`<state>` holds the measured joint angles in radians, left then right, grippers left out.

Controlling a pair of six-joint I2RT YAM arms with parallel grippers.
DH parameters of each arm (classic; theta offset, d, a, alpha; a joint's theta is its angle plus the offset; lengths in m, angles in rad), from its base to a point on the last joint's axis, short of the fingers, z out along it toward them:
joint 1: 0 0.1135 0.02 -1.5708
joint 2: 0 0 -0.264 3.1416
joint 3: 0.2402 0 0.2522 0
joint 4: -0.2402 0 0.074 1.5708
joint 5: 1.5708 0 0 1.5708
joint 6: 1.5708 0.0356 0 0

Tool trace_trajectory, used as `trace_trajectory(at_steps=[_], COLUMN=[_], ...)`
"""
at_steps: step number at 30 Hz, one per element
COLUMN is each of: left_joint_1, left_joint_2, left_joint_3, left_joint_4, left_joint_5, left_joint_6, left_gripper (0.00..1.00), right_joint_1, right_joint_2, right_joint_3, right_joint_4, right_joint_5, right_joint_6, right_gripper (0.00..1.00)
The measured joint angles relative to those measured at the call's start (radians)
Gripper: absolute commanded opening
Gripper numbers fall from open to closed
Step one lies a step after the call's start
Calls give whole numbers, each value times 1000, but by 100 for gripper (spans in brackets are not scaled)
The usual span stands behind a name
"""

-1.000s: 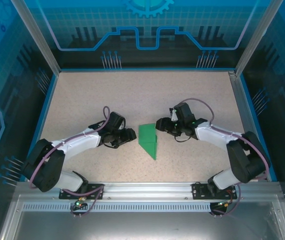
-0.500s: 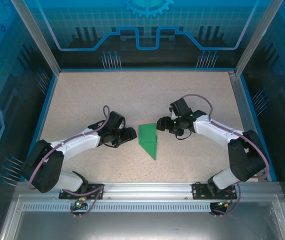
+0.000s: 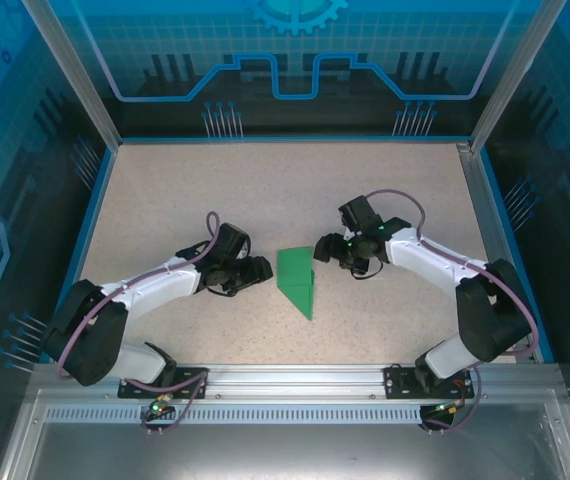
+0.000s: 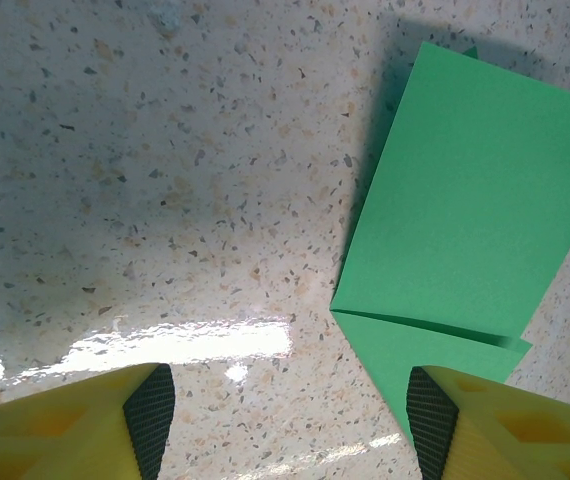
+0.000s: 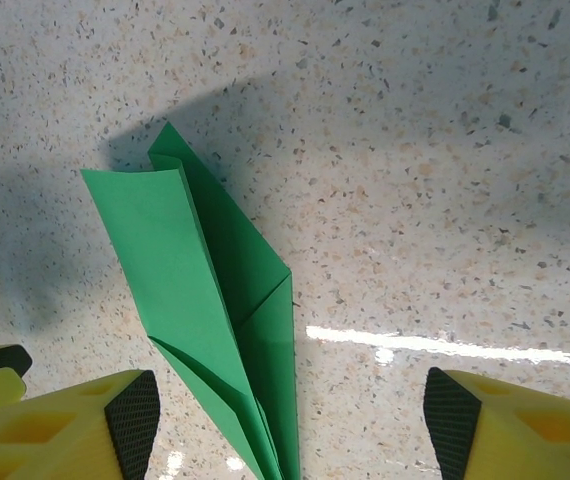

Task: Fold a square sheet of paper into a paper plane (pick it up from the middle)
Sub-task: Fold the wing for the fifth time at the center of the table.

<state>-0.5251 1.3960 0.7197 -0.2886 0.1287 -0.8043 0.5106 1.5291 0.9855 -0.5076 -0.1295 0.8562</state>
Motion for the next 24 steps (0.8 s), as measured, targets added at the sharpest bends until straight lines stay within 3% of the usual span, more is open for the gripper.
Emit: trace_trajectory(at_steps=[8,14,20,24], left_joint_1=[0,0,0,0], left_joint_2=[0,10,50,62], left_joint_3=[24,26,25,23], left_joint_4=[-6,-4,18,57], left_joint_5=[0,1,31,53], left_joint_6=[14,25,20,3], left_gripper=[67,67,67,66], right_joint_1=[14,74,99,105], right_joint_2=[44,5,-102,-105], right_joint_3=[94,76,0,-79], right_joint_4=[-27,-10,28,84], right_joint_5=[0,32,5,-80], right_joint_6=[-11,-27,-69,-80], right_gripper=[75,90,46,32])
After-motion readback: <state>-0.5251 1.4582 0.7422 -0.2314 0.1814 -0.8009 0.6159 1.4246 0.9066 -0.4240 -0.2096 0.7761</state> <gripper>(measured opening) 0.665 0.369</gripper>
